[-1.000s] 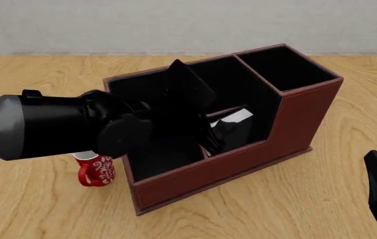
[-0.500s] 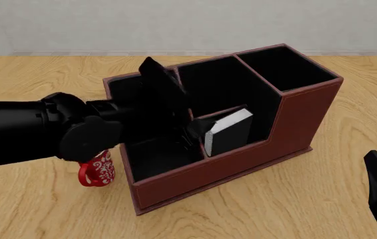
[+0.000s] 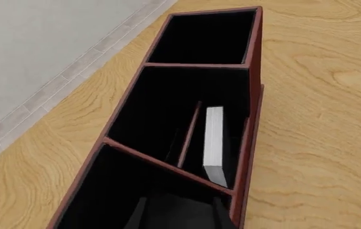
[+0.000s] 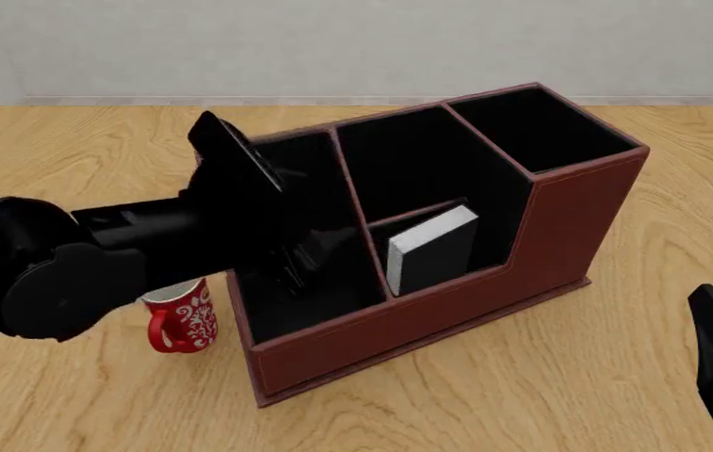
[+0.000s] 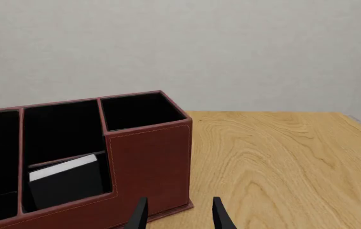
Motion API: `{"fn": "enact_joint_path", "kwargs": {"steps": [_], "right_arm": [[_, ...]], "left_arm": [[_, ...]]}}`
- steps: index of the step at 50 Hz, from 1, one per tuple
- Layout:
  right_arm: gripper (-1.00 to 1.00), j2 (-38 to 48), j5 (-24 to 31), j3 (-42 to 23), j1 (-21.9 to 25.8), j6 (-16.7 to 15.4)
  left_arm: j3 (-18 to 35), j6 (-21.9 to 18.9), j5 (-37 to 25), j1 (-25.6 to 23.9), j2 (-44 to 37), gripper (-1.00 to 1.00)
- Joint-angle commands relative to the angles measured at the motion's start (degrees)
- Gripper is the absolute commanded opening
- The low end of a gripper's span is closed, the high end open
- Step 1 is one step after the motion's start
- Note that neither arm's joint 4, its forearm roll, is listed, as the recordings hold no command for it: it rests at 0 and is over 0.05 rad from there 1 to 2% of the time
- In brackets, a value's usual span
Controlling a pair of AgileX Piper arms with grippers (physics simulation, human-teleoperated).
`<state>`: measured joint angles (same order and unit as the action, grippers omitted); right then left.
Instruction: Pick up the book and place it in the back compartment of the caddy.
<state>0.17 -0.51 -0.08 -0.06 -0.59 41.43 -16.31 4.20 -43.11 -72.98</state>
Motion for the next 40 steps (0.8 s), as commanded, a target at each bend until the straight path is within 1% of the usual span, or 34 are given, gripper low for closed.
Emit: {"fn": "enact_joint_path", "kwargs": {"steps": [1,5,11,20,21,23,33,40], "right_arm": [[1.00,0.00,0.00,0.00,-0.01,0.00],[1.00,0.00,0.01,0.00,0.00,0.01],[1.00,0.00,0.00,0.00,-0.01,0.01],[1.00,-0.01,-0.02,0.00,0.01,-0.01],[1.00,0.00,0.00,0.00,0.00,0.00],[1.00,0.00,-0.01,0.00,-0.01,0.00],[1.00,0.00,0.01,0.00,0.01,0.01],[1.00,0.00,-0.01,0.00,0.01,-0.01]], "left_arm": [[-3.53,-0.69,-0.03,1.94,4.83,1.00],[-4.55,-1.56,0.13,2.34,5.53,1.00],[-4.53,-2.19,0.26,4.19,7.24,1.00],[-5.30,-3.43,0.43,5.33,9.86,1.00],[-5.43,-4.07,0.70,5.80,10.25,1.00],[-5.15,-3.65,0.41,5.86,10.94,1.00],[-5.25,-4.59,1.66,7.65,10.84,1.00],[-4.30,-4.34,1.45,8.38,11.69,1.00]]}}
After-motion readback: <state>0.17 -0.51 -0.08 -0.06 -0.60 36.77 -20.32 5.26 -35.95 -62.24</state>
